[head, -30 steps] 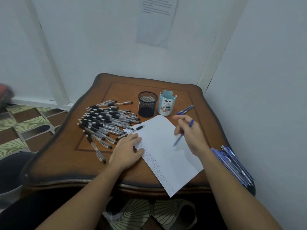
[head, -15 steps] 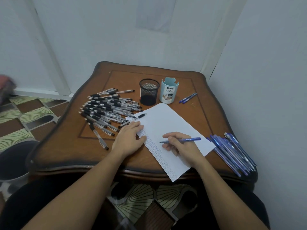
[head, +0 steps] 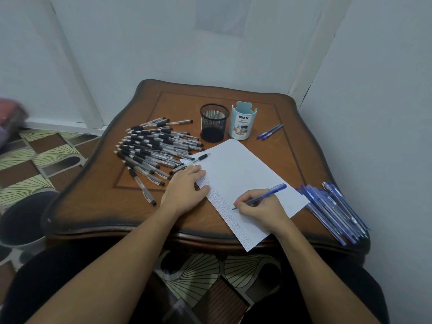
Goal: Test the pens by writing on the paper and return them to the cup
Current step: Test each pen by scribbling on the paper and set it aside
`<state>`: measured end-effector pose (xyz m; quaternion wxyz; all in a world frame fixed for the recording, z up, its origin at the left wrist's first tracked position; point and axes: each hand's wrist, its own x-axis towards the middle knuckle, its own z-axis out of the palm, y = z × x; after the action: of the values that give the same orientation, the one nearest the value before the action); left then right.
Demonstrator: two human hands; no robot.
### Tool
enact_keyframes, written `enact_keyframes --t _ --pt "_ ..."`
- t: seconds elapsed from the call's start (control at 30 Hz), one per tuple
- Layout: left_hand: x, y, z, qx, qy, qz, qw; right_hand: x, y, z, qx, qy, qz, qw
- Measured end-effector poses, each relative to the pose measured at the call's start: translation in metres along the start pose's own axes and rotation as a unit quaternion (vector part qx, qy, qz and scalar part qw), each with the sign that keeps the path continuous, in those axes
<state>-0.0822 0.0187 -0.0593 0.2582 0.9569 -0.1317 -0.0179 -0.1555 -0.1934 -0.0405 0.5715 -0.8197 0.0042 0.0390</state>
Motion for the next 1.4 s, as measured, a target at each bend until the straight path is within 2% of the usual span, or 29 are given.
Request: enact_keyframes --t 0.8,0.97,1.4 --pt "-0.0006 0.0010 -0.0003 -0.003 0.001 -0.007 1.000 -0.0022 0.0012 0.0026 -0.010 -0.005 -0.009 1.000" --pt "-0.0012 0.0014 -0.0011 -0.008 -0.001 -0.007 1.000 -0.0021 0.0051 0.0015 0.006 0.033 -0.012 0.999" --pt "-0.0024 0.0036 -0.0032 -0.004 -0.003 -0.008 1.000 -0.0025 0.0041 0.0034 -0.019 0.011 -0.006 1.000"
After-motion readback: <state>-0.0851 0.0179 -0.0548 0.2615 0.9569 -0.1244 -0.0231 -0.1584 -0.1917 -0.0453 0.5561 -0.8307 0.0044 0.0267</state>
